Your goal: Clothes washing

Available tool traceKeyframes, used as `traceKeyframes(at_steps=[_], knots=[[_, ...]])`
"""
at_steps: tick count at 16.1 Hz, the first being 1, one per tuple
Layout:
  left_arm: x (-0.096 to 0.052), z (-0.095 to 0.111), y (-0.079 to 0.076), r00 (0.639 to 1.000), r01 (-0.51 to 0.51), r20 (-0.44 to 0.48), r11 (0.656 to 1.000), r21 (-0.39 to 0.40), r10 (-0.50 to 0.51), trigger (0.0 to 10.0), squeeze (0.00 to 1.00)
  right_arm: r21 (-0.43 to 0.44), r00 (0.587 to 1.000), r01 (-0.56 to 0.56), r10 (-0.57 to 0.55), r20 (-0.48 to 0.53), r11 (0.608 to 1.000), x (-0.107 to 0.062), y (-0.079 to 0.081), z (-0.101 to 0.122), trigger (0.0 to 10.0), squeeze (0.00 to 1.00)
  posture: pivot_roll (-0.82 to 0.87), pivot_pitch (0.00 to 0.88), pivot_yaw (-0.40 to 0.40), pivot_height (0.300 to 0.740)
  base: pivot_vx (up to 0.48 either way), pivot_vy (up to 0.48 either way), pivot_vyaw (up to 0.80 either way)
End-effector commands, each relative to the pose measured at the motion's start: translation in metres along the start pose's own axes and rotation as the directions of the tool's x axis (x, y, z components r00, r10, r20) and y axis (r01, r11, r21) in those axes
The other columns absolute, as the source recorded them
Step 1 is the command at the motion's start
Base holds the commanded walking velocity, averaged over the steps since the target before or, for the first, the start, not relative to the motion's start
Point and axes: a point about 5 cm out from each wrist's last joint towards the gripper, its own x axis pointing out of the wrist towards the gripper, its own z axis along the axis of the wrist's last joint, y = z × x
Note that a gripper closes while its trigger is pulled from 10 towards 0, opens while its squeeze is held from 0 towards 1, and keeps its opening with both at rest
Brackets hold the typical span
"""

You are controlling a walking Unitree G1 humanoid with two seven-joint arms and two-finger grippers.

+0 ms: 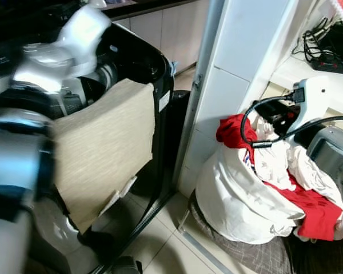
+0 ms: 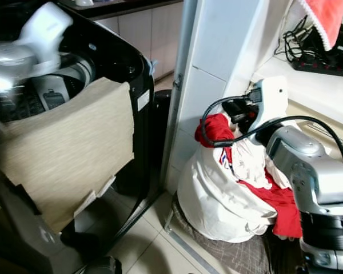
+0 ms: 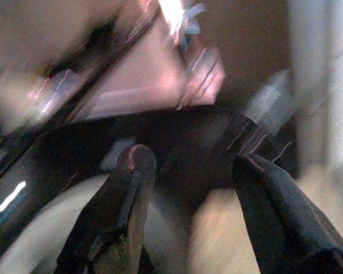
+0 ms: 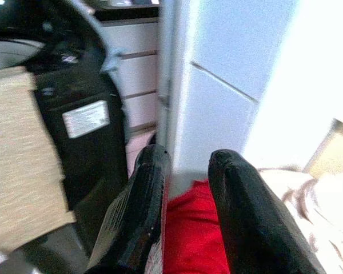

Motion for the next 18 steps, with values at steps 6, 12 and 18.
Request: traceKeyframes(at_steps=[6, 12, 18], knots=[[-0.017, -0.002, -0.105, 0.879, 0.403, 0.321, 0.909, -0.106, -0.352, 10.0, 0.0, -0.022, 0.984, 0.149, -0.15, -0.101, 0.989, 0.012, -0.035, -0.037, 10.0, 1.0, -0.07, 0.033, -0.007, 0.74, 0.0, 0.0, 0.0], [-0.046, -0.032, -0.137, 0.94, 0.281, 0.247, 0.944, -0.173, -0.235, 10.0, 0.0, 0.036, 0.929, 0.349, -0.341, -0.147, 0.936, 0.025, -0.071, -0.068, 10.0, 1.0, -0.05, 0.084, 0.002, 0.74, 0.0, 0.0, 0.0], [-0.078, -0.018, -0.151, 0.88, 0.429, 0.263, 0.9, -0.079, -0.396, 10.0, 0.0, 0.088, 0.927, 0.296, -0.264, -0.266, 0.951, 0.038, -0.07, -0.099, 10.0, 1.0, 0.04, 0.201, 0.017, 0.74, 0.0, 0.0, 0.0]])
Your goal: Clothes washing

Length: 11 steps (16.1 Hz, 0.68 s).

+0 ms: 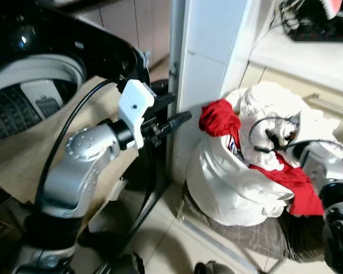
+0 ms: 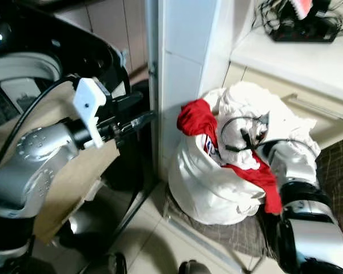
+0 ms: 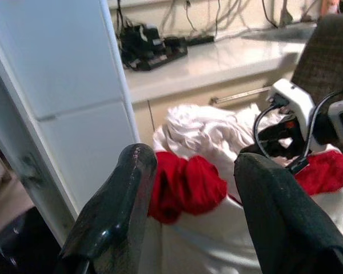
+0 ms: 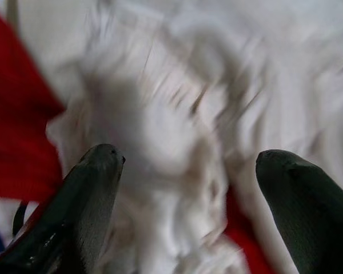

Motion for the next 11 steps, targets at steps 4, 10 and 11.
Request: traceKeyframes(at_steps=[4, 10, 11], knots=[[-0.014, 0.003, -0.023, 0.984, 0.161, -0.073, 0.987, -0.024, -0.162, 10.0, 0.0, -0.169, 0.993, 0.024, -0.043, -0.11, 0.985, 0.002, -0.004, -0.017, 10.0, 0.93, 0.09, 0.238, 0.03, 0.74, 0.0, 0.0, 0.0], [-0.019, 0.005, -0.035, 0.967, 0.236, -0.084, 0.97, -0.064, -0.24, 10.0, 0.0, -0.108, 0.991, 0.003, -0.017, -0.13, 0.994, 0.003, 0.002, -0.031, 4.9, 0.0, 0.1, 0.232, 0.03, 0.74, 0.0, 0.0, 0.0], [-0.019, 0.004, -0.035, 0.966, 0.238, -0.092, 0.969, -0.062, -0.243, 10.0, 0.0, -0.105, 0.992, 0.0, -0.014, -0.128, 0.994, 0.003, 0.002, -0.031, 1.3, 0.0, 0.1, 0.229, 0.03, 0.74, 0.0, 0.0, 0.0]])
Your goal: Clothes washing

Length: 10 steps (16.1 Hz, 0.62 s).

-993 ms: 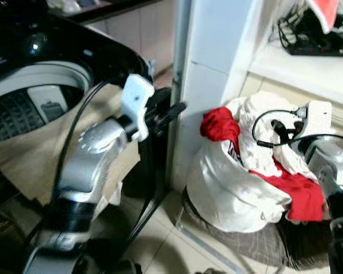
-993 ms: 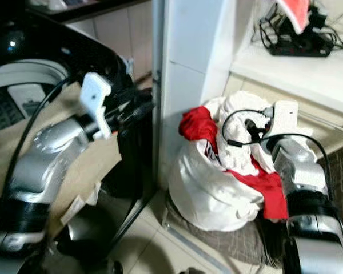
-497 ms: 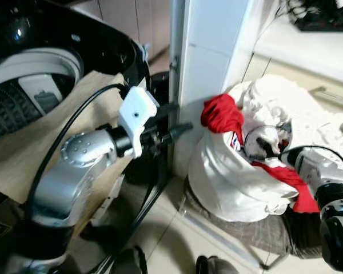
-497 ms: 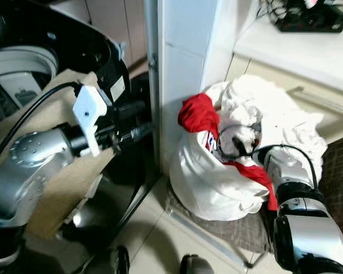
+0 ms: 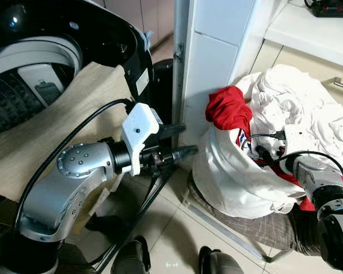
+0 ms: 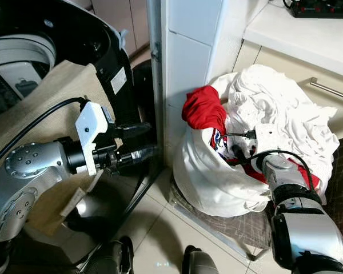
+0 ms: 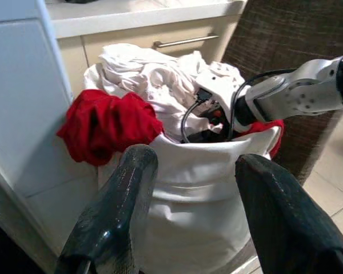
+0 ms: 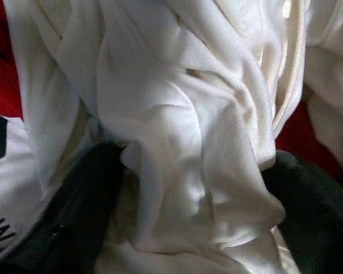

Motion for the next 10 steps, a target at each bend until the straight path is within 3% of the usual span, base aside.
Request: traceKeyframes(at_steps=[1, 10], knots=[[-0.0008, 0.0014, -0.0052, 0.999, 0.037, -0.012, 0.999, 0.012, -0.036, 10.0, 0.0, 0.015, 1.0, -0.01, 0.01, -0.015, 1.0, 0.0, 0.0004, -0.0045, 0.0, 0.0, 0.09, 0.226, 0.029, 0.74, 0.0, 0.0, 0.0], [0.0019, 0.0002, -0.0019, 1.0, 0.017, -0.018, 1.0, 0.017, -0.017, 10.0, 0.0, 0.018, 0.999, -0.052, 0.052, -0.006, 0.998, -0.0003, 0.0013, -0.003, 0.0, 0.0, 0.06, 0.194, 0.024, 0.74, 0.0, 0.0, 0.0]])
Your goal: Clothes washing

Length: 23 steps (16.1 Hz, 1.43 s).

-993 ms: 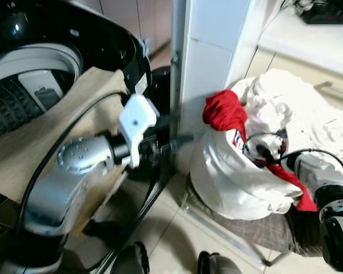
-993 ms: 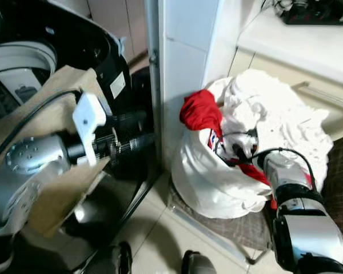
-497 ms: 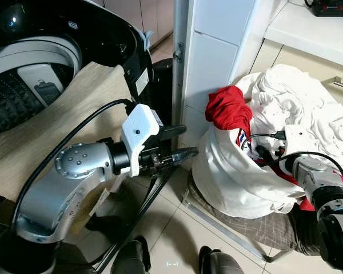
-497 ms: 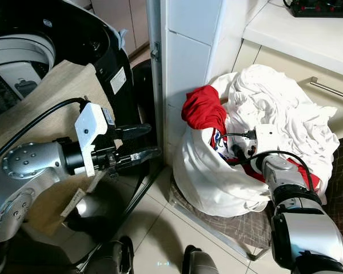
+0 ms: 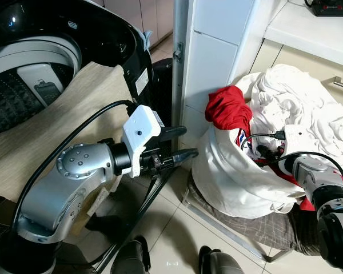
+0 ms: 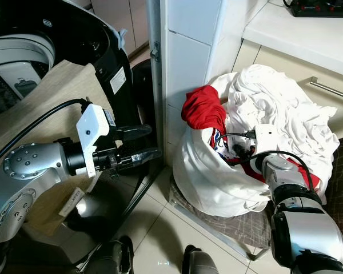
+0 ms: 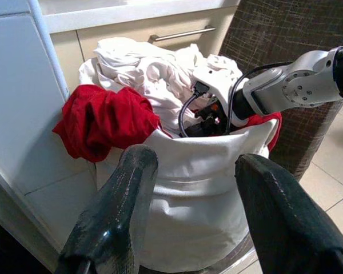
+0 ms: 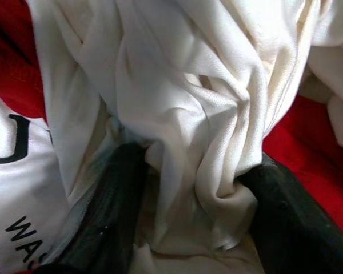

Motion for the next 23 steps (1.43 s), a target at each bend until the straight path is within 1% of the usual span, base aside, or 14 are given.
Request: traceKeyframes(at_steps=[1, 2, 5, 8, 11, 12, 14, 15, 16, 17, 19, 20, 22, 23], knots=[[0.002, 0.002, -0.001, 1.0, 0.011, 0.002, 1.0, 0.012, -0.011, 10.0, 0.0, 0.003, 1.0, -0.003, 0.003, -0.012, 1.0, 0.0, -0.001, -0.003, 0.0, 0.0, 0.06, 0.194, 0.024, 0.74, 0.0, 0.0, 0.0], [0.002, 0.001, 0.0, 1.0, 0.005, 0.003, 1.0, 0.016, -0.005, 10.0, 0.0, 0.002, 1.0, 0.003, -0.003, -0.007, 1.0, -0.001, -0.003, -0.002, 0.0, 0.0, 0.06, 0.186, 0.024, 0.74, 0.0, 0.0, 0.0], [0.003, 0.001, 0.002, 1.0, -0.003, 0.007, 1.0, 0.026, 0.003, 10.0, 0.0, 0.053, 1.0, 0.011, -0.012, 0.022, 0.999, -0.002, -0.006, 0.002, 0.0, 0.0, 0.05, 0.173, 0.025, 0.74, 0.0, 0.0, 0.0], [0.005, 0.001, 0.004, 1.0, -0.007, 0.012, 1.0, 0.027, 0.007, 10.0, 0.0, 0.055, 0.999, 0.002, -0.004, 0.036, 0.998, -0.003, -0.007, 0.005, 0.0, 0.0, 0.04, 0.162, 0.027, 0.74, 0.0, 0.0, 0.0], [0.005, -0.002, 0.004, 1.0, -0.025, 0.007, 0.999, 0.022, 0.025, 10.0, 0.0, 0.069, 0.997, 0.008, -0.013, 0.072, 0.998, -0.003, -0.008, 0.01, 0.0, 0.0, 0.04, 0.15, 0.022, 0.74, 0.0, 0.0, 0.0], [0.005, -0.003, 0.005, 0.999, -0.044, 0.005, 0.999, 0.02, 0.043, 10.0, 0.0, 0.094, 0.994, 0.024, -0.034, 0.102, 0.995, -0.004, -0.011, 0.015, 0.0, 0.0, 0.04, 0.146, 0.019, 0.74, 0.0, 0.0, 0.0], [0.004, -0.005, 0.007, 0.998, -0.067, 0.006, 0.997, 0.023, 0.067, 10.0, 0.0, 0.098, 0.988, 0.04, -0.054, 0.147, 0.994, -0.006, -0.014, 0.024, 0.0, 0.0, 0.03, 0.136, 0.014, 0.74, 0.0, 0.0, 0.0], [0.003, -0.006, 0.008, 0.996, -0.091, 0.014, 0.996, 0.016, 0.091, 10.0, 0.0, 0.093, 0.977, 0.039, -0.058, 0.205, 0.995, -0.008, -0.017, 0.036, 0.0, 0.0, 0.02, 0.126, 0.019, 0.74, 0.0, 0.0, 0.0], [0.003, -0.007, 0.01, 0.994, -0.11, 0.021, 0.994, 0.009, 0.11, 10.0, 0.0, 0.088, 0.962, 0.033, -0.055, 0.267, 0.996, -0.012, -0.02, 0.048, 0.0, 0.0, 0.01, 0.113, 0.023, 0.74, 0.0, 0.0, 0.0], [0.003, -0.007, 0.011, 0.993, -0.114, 0.022, 0.993, 0.012, 0.114, 10.0, 0.0, 0.088, 0.954, 0.029, -0.054, 0.295, 0.996, -0.014, -0.022, 0.054, 0.0, 0.0, 0.01, 0.108, 0.021, 0.74, 0.0, 0.0, 0.0], [0.005, -0.007, 0.013, 0.99, -0.137, 0.036, 0.99, 0.012, 0.137, 10.0, 0.0, 0.077, 0.924, 0.011, -0.039, 0.38, 0.997, -0.025, -0.029, 0.069, 0.0, 0.0, 0.0, 0.098, 0.015, 0.74, 0.0, 0.0, 0.0], [0.006, -0.008, 0.014, 0.987, -0.154, 0.042, 0.988, 0.006, 0.153, 10.0, 0.0, 0.057, 0.91, -0.001, -0.023, 0.414, 0.998, -0.033, -0.03, 0.077, 0.0, 0.0, -0.01, 0.091, 0.013, 0.74, 0.0, 0.0, 0.0], [0.007, -0.009, 0.014, 0.986, -0.162, 0.046, 0.987, 0.006, 0.161, 10.0, 0.0, 0.021, 0.894, -0.022, 0.01, 0.447, 1.0, -0.044, -0.029, 0.086, 0.0, 0.0, -0.01, 0.085, 0.012, 0.74, 0.0, 0.0, 0.0], [0.008, -0.01, 0.015, 0.983, -0.175, 0.051, 0.985, 0.008, 0.174, 10.0, 0.0, -0.02, 0.868, -0.06, 0.062, 0.492, 0.998, -0.058, -0.025, 0.101, 0.0, 0.0, -0.02, 0.082, 0.012, 0.74, 0.0, 0.0, 0.0]])
